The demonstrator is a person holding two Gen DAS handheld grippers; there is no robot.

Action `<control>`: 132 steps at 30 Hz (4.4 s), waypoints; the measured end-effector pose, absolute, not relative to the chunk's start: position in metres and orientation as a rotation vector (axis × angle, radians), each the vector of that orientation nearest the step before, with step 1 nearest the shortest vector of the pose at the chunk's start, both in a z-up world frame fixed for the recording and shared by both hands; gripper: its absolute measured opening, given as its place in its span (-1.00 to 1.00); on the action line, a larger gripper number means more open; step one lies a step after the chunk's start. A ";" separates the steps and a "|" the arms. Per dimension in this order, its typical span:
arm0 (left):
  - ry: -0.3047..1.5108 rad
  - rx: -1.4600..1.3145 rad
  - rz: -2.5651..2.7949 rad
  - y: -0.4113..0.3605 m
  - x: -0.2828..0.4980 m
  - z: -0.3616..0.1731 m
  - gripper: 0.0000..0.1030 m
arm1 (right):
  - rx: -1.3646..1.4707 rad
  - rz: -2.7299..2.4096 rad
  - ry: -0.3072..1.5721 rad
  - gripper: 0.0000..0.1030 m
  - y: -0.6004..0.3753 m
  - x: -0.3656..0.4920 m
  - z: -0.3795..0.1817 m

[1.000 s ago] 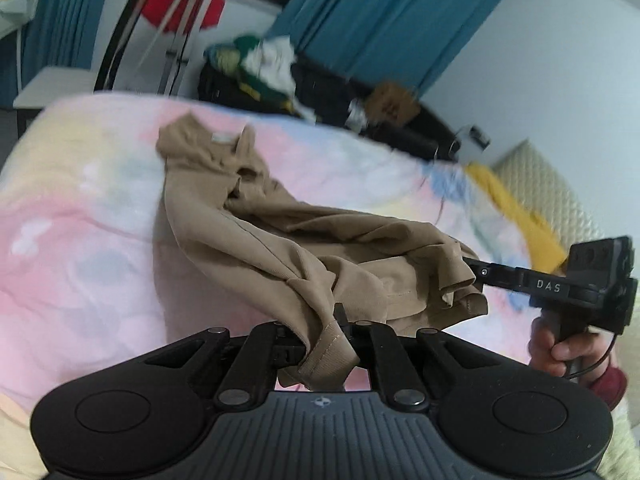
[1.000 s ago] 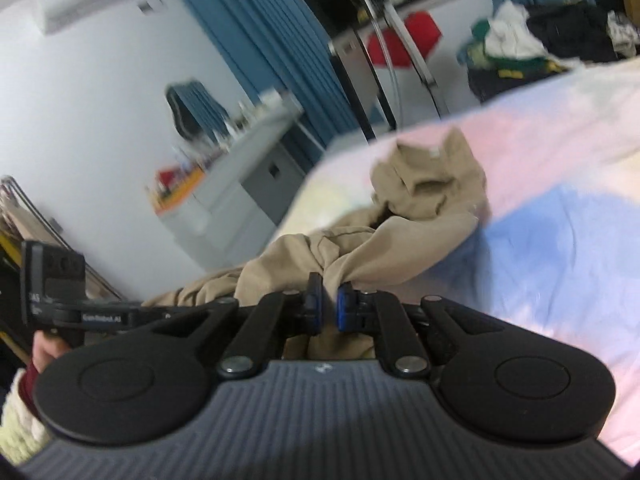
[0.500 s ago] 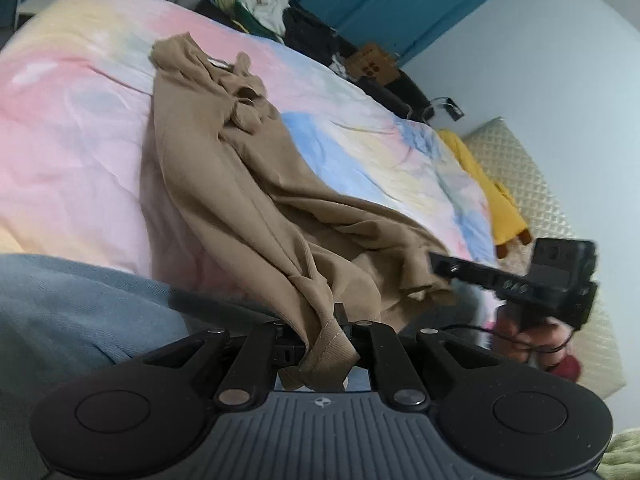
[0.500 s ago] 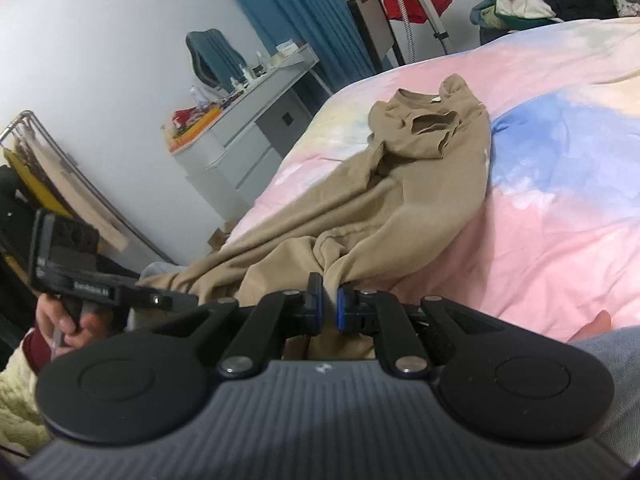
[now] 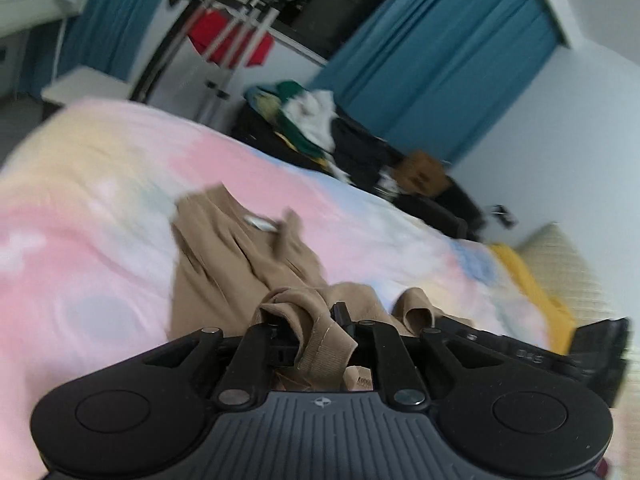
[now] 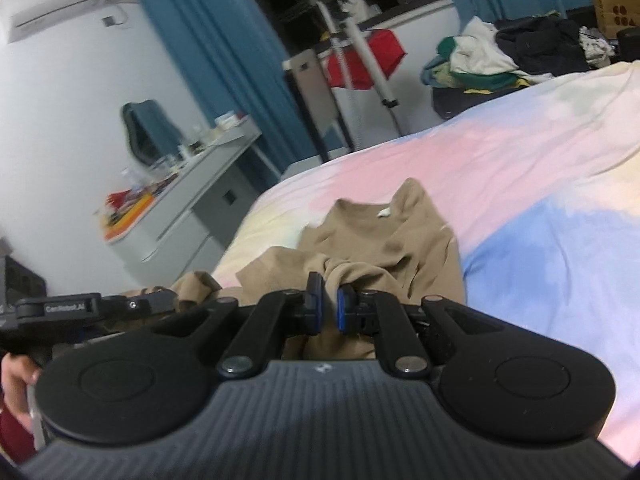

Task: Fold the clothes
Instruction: 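Fold the held hem up toward the collar with both grippers, then open both grippers to release the folded hem, then grasp the folded shirt edge with the left gripper while the right gripper grasps beside it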

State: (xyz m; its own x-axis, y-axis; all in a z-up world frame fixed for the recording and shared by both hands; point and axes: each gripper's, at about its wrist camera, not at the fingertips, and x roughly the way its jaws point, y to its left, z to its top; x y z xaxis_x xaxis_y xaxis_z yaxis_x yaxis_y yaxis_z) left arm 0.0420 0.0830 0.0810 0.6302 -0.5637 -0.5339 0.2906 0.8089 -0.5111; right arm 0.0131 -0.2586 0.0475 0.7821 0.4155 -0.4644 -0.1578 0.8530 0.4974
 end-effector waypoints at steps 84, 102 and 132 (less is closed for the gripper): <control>0.962 -0.505 -0.265 0.104 -0.021 -0.014 0.96 | 0.920 0.110 0.741 0.72 -0.288 -0.056 -0.064; 0.982 -0.740 -0.202 0.110 0.027 -0.071 -0.22 | 1.125 0.103 0.819 -0.57 -0.264 -0.020 -0.118; 0.912 -0.844 -0.360 0.145 -0.119 0.040 -0.82 | 1.093 0.286 0.730 -0.71 -0.270 -0.149 -0.003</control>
State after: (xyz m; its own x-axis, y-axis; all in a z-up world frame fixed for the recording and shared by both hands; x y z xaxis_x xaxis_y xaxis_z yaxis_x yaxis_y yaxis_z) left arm -0.1190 0.1448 0.0399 0.5828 -0.6018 -0.5460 -0.0660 0.6346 -0.7700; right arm -0.1495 -0.2704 -0.0031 0.7361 0.5497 -0.3949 0.1354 0.4520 0.8817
